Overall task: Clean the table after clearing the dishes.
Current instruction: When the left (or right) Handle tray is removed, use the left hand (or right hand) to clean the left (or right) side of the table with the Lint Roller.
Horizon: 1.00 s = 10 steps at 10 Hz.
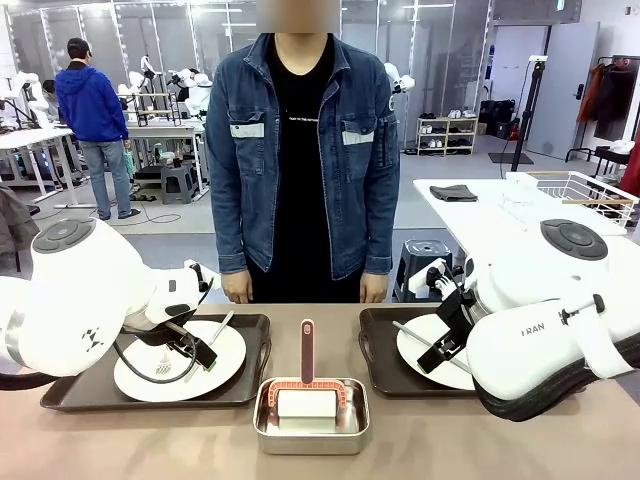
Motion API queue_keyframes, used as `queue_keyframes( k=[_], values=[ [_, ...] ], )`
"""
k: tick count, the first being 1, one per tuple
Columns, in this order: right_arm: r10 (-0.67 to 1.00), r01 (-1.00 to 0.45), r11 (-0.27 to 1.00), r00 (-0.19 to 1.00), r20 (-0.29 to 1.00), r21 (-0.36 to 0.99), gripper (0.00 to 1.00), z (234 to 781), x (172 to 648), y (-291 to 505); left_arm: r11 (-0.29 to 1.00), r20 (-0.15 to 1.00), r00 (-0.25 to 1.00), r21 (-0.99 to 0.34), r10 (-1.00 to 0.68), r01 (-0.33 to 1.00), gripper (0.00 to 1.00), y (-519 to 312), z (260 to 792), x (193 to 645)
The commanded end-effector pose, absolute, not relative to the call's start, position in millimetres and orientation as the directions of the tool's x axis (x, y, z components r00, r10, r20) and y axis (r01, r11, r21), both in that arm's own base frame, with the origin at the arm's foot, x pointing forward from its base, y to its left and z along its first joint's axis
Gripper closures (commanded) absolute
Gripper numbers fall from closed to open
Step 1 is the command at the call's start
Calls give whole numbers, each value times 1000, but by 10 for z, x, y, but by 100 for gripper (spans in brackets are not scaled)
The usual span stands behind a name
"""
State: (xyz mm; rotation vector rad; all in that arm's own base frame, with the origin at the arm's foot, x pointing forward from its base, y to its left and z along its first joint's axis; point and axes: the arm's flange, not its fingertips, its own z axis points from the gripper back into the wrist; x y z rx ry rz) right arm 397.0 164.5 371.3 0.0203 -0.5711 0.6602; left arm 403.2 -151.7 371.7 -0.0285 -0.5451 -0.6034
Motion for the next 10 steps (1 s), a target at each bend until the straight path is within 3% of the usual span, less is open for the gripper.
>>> queue_keyframes(
  k=[1, 3, 6, 7, 9, 10],
  values=[
    [574, -585, 795, 643, 508, -159, 0, 3713, 3970, 1645, 827, 495, 687, 130, -532, 546, 0, -1517, 3717, 4032],
    [549, -609, 791, 668, 501, -55, 0, 4003, 4161, 1575, 822, 485, 706, 53, -517, 566, 0, -1536, 4045, 4198],
    [442, -617, 760, 721, 534, 205, 0, 4468, 4452, 1453, 751, 471, 755, -252, -456, 611, 0, -1368, 4624, 4411],
    [395, -616, 722, 741, 543, 316, 0, 4593, 4487, 1353, 699, 479, 766, -362, -428, 617, 0, -1242, 4752, 4428],
    [259, -568, 596, 805, 534, 567, 0, 4750, 4472, 1029, 475, 485, 811, -658, -326, 584, 0, -780, 4952, 4415],
    [194, -537, 524, 831, 521, 662, 0, 4759, 4408, 809, 366, 491, 827, -742, -275, 562, 0, -479, 5001, 4379]
  ],
)
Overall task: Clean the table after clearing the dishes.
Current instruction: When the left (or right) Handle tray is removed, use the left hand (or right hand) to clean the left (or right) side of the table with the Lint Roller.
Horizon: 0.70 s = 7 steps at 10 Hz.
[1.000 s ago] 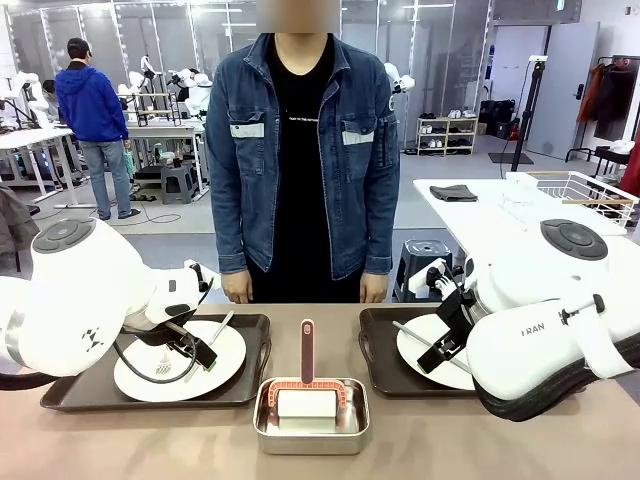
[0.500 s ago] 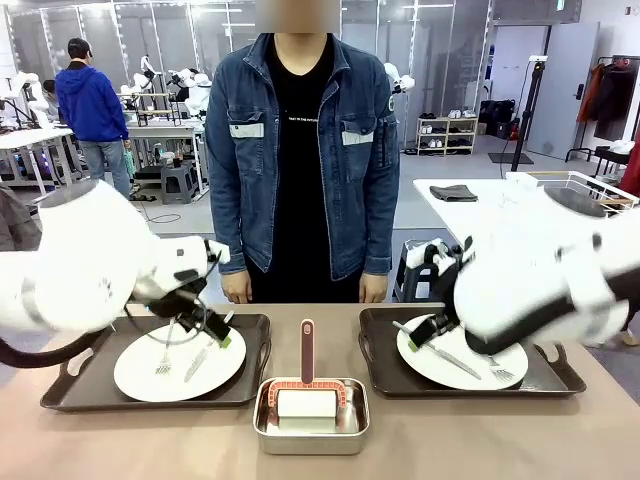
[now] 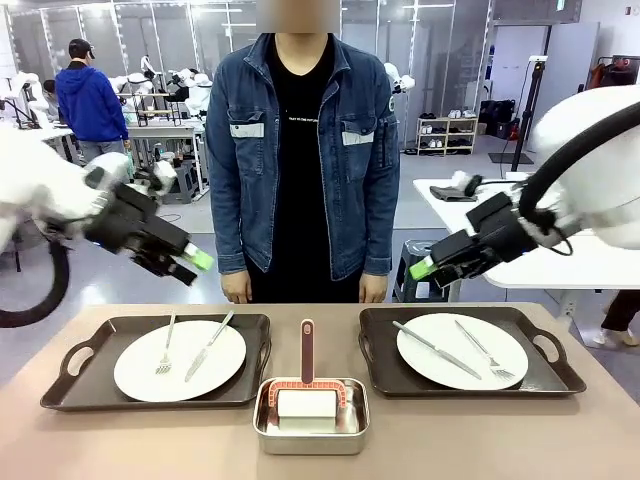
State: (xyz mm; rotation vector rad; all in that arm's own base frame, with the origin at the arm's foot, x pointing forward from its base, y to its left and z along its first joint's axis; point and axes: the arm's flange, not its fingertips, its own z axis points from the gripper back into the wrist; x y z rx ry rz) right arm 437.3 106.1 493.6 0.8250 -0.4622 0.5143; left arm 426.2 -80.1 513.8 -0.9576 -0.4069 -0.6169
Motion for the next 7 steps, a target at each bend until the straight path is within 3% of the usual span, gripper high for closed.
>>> queue_keyframes(
  k=[1, 3, 7],
  values=[
    [134, -502, 464, 854, 502, 730, 0, 4767, 4340, 570, 315, 483, 845, -784, -231, 534, 0, -218, 4994, 4344],
    [48, -471, 374, 870, 490, 799, 0, 4822, 4132, 2, 274, 410, 902, -860, -134, 431, 0, 350, 4923, 4246],
    [-115, -385, 387, 882, 458, 838, 0, 4740, 3709, -1285, 264, 341, 940, -907, 3, 328, 0, 1650, 4891, 3920]
  ],
)
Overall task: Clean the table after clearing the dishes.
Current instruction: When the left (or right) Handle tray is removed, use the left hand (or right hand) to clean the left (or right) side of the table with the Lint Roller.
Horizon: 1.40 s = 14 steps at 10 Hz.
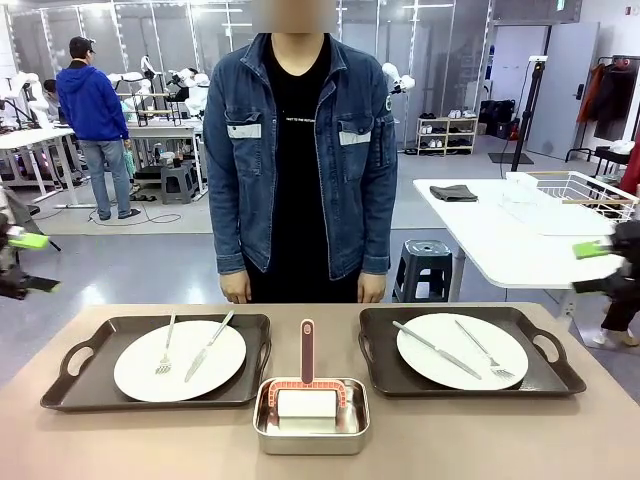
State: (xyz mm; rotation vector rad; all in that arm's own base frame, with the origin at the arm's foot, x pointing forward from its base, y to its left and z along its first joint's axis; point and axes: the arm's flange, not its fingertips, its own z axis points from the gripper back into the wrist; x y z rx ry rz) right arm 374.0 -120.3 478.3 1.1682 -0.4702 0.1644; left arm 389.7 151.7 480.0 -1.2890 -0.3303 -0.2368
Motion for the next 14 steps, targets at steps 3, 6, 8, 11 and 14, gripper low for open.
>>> queue_keyframes(
  k=[3, 6, 8, 11, 14],
  values=[
    [-320, -290, 375, 851, 416, 881, 0, 4503, 3402, -2164, 317, 321, 938, -910, 129, 268, 0, 2333, 4866, 3591],
    [-405, -221, 370, 836, 371, 902, 0, 4298, 3204, -2525, 294, 292, 909, -934, 296, 205, 0, 2840, 4650, 3318],
    [-405, -195, 390, 841, 358, 900, 0, 4292, 3237, -2529, 311, 281, 902, -934, 328, 178, 0, 3055, 4601, 3183],
    [-418, -181, 376, 842, 341, 909, 0, 4239, 3174, -2566, 327, 279, 906, -929, 319, 171, 0, 2989, 4535, 3177],
    [-418, -181, 376, 842, 341, 909, 0, 4239, 3174, -2566, 327, 279, 906, -929, 319, 171, 0, 2989, 4535, 3177]
  ],
)
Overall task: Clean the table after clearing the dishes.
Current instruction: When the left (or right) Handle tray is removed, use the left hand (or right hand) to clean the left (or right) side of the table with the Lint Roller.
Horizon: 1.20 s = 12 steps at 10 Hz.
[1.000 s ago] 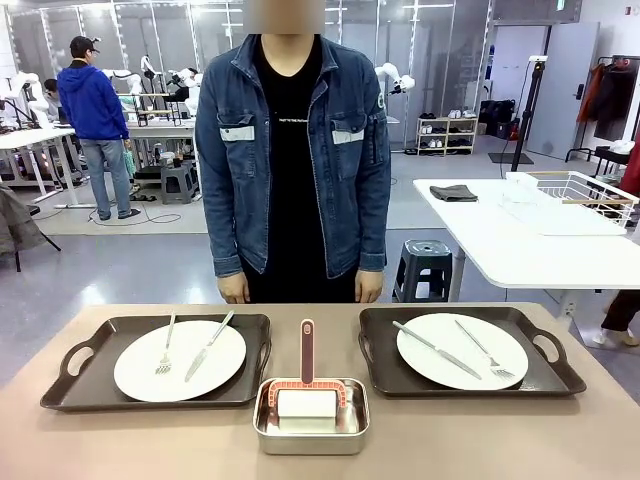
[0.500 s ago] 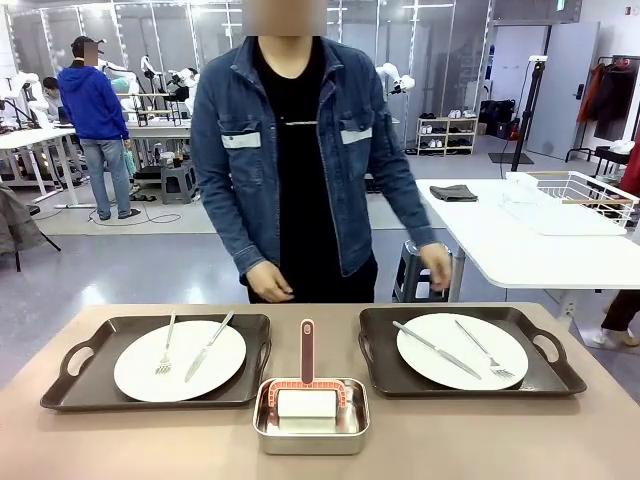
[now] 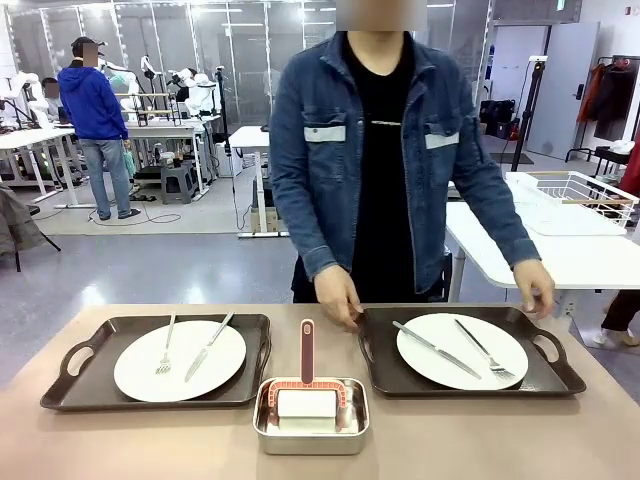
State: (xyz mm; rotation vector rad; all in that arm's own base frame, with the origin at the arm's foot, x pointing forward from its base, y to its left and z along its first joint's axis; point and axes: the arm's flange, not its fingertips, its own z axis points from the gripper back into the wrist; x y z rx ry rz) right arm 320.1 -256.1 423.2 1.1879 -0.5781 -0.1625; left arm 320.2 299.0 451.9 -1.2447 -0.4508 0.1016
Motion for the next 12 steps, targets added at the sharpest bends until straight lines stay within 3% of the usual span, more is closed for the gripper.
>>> queue_keyframes(
  k=[1, 12],
  values=[
    [-418, -181, 376, 842, 341, 909, 0, 4239, 3174, -2566, 327, 279, 906, -929, 319, 171, 0, 2989, 4535, 3177],
    [-418, -181, 376, 842, 341, 909, 0, 4239, 3174, -2566, 327, 279, 906, -929, 319, 171, 0, 2989, 4535, 3177]
  ],
)
